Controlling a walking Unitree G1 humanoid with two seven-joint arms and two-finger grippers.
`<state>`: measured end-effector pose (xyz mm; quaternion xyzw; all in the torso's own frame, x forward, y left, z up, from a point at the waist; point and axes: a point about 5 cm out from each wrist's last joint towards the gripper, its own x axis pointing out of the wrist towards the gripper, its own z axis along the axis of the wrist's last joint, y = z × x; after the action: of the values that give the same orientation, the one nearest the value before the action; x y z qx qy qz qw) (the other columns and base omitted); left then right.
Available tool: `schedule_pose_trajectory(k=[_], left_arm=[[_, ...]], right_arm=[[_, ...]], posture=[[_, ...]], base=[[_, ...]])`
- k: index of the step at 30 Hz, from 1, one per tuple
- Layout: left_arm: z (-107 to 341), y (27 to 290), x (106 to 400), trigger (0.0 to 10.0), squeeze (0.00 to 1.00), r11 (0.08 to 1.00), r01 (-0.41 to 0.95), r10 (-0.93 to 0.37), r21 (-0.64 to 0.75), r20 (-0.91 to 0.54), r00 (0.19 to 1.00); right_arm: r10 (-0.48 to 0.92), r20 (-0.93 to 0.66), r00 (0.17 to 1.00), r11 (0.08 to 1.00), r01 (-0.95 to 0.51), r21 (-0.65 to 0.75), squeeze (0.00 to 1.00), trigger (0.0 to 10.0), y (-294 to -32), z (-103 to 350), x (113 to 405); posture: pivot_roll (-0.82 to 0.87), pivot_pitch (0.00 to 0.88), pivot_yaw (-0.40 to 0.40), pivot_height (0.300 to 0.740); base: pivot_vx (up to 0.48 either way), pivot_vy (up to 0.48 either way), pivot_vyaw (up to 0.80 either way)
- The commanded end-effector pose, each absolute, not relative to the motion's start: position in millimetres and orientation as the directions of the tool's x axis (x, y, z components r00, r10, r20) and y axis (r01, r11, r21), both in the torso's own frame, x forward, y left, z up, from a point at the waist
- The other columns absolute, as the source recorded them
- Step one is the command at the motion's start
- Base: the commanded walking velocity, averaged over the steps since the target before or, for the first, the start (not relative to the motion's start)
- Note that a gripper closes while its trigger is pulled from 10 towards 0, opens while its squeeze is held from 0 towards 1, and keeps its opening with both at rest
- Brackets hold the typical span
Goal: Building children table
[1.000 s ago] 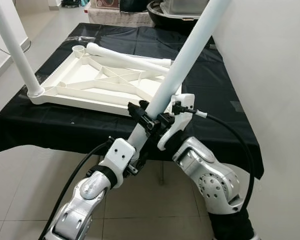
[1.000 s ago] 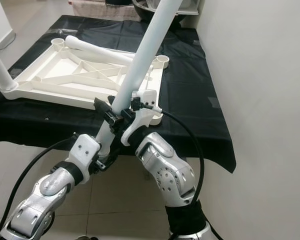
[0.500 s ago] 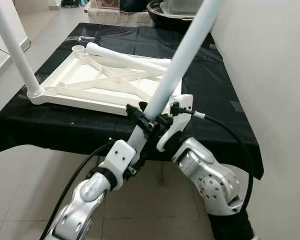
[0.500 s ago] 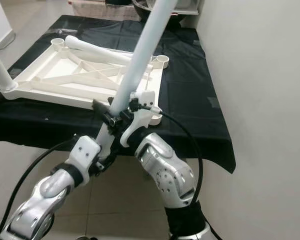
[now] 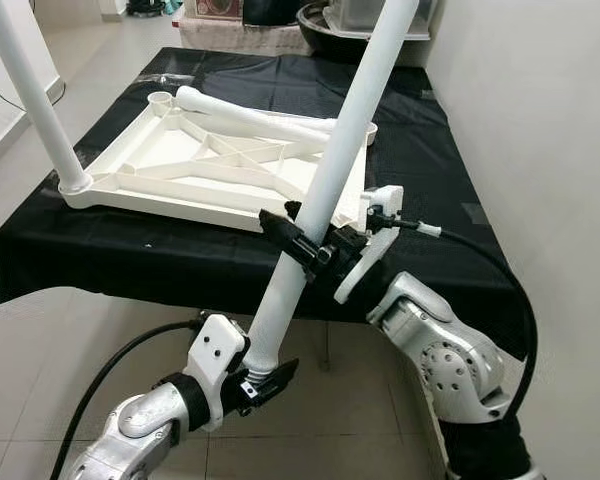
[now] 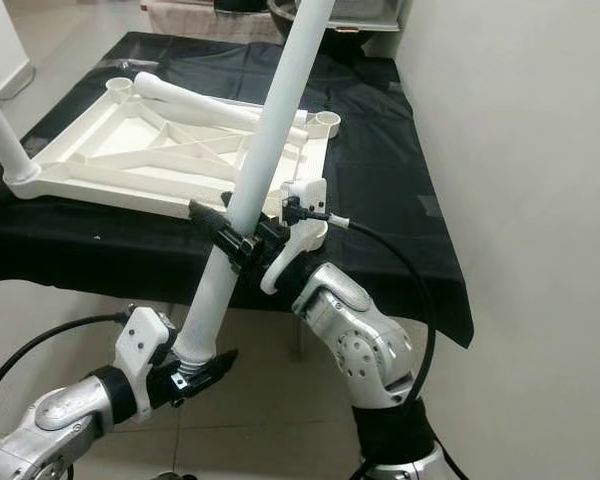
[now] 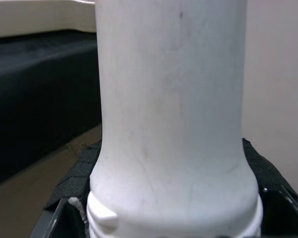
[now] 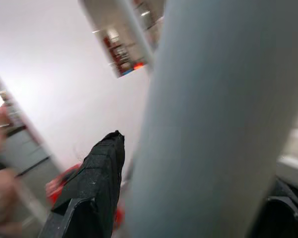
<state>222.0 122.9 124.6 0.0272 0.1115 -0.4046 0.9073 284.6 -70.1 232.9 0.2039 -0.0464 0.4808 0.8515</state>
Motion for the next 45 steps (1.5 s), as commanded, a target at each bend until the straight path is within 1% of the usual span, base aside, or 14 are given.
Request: schedule_pose_trajectory(k=[1, 6, 15, 22, 25, 26, 28, 30, 31, 32, 33, 36, 45], left_arm=[[123.9, 118.8, 213.3, 10.0, 0.0, 0.612, 0.788, -0.777, -0.063, -0.236, 0.584], [121.8, 118.2, 206.3, 10.0, 0.0, 0.573, 0.813, -0.807, -0.103, -0.247, 0.537], [119.6, 112.5, 196.9, 10.0, 0.0, 0.539, 0.83, -0.831, -0.144, -0.248, 0.497], [119.5, 111.6, 195.2, 10.0, 0.0, 0.53, 0.834, -0.837, -0.153, -0.247, 0.487], [118.5, 110.5, 191.8, 10.0, 0.0, 0.523, 0.835, -0.843, -0.17, -0.248, 0.478], [118.5, 110.5, 191.8, 10.0, 0.0, 0.523, 0.835, -0.843, -0.17, -0.248, 0.478], [117.6, 109.1, 188.4, 10.0, 0.0, 0.514, 0.838, -0.849, -0.182, -0.249, 0.467], [117.2, 108.6, 187.4, 10.0, 0.0, 0.511, 0.839, -0.851, -0.186, -0.249, 0.463], [117.1, 108.0, 186.3, 10.0, 0.0, 0.507, 0.841, -0.853, -0.188, -0.251, 0.458], [117.1, 108.0, 186.3, 10.0, 0.0, 0.507, 0.841, -0.853, -0.188, -0.251, 0.458], [116.9, 107.7, 185.6, 10.0, 0.0, 0.506, 0.841, -0.853, -0.189, -0.252, 0.456], [116.3, 107.3, 184.7, 10.0, 0.0, 0.506, 0.84, -0.854, -0.196, -0.255, 0.454], [115.5, 107.9, 184.8, 10.0, 0.0, 0.513, 0.833, -0.849, -0.207, -0.264, 0.458]], right_arm=[[0.855, 0.269, 0.443, 0.353, -0.878, 0.324, 0.0, 10.0, -64.2, 230.4, 276.1], [0.894, 0.252, 0.369, 0.285, -0.905, 0.314, 0.0, 10.0, -62.5, 227.9, 269.3], [0.922, 0.224, 0.315, 0.242, -0.922, 0.302, 0.0, 10.0, -62.3, 222.1, 266.1], [0.929, 0.219, 0.298, 0.224, -0.925, 0.308, 0.0, 10.0, -62.1, 220.9, 264.9], [0.942, 0.208, 0.262, 0.189, -0.929, 0.317, 0.0, 10.0, -61.4, 218.8, 261.1], [0.942, 0.208, 0.262, 0.189, -0.929, 0.317, 0.0, 10.0, -61.4, 218.8, 261.1], [0.953, 0.197, 0.23, 0.158, -0.934, 0.322, 0.0, 10.0, -60.8, 217.0, 257.7], [0.956, 0.194, 0.22, 0.149, -0.935, 0.323, 0.0, 10.0, -60.6, 216.5, 256.8], [0.959, 0.192, 0.209, 0.14, -0.936, 0.322, 0.0, 3.9, -60.6, 216.1, 255.7], [0.959, 0.192, 0.209, 0.14, -0.936, 0.322, 0.0, 3.9, -60.6, 216.1, 255.7], [0.961, 0.192, 0.199, 0.13, -0.938, 0.321, 0.0, 0.0, -60.6, 215.7, 254.4], [0.964, 0.191, 0.183, 0.115, -0.941, 0.319, 0.0, 0.0, -60.8, 215.2, 252.3], [0.966, 0.189, 0.179, 0.112, -0.941, 0.321, 0.0, 0.0, -60.8, 214.7, 251.8]], posture=[[0.07, 0.133, -0.049, 0.74], [0.07, 0.135, -0.049, 0.74], [0.07, 0.136, -0.05, 0.74], [0.07, 0.138, -0.05, 0.74], [0.07, 0.138, -0.049, 0.74], [0.07, 0.138, -0.049, 0.74], [0.07, 0.138, -0.051, 0.74], [0.07, 0.139, -0.051, 0.74], [0.07, 0.137, -0.052, 0.74], [0.07, 0.137, -0.052, 0.74], [0.07, 0.138, -0.054, 0.74], [0.07, 0.138, -0.051, 0.74], [0.07, 0.135, -0.05, 0.74]], base=[[0.0, 0.0, 0.0], [0.0, 0.0, 0.0], [0.0, 0.0, 0.0], [0.0, 0.0, 0.0], [0.0, 0.0, 0.0], [0.0, 0.0, 0.0], [0.0, 0.0, 0.0], [0.0, 0.0, 0.0], [0.0, 0.0, 0.0], [0.0, 0.0, 0.0], [0.0, 0.0, 0.0], [0.0, 0.0, 0.0], [0.0, 0.0, 0.0]])
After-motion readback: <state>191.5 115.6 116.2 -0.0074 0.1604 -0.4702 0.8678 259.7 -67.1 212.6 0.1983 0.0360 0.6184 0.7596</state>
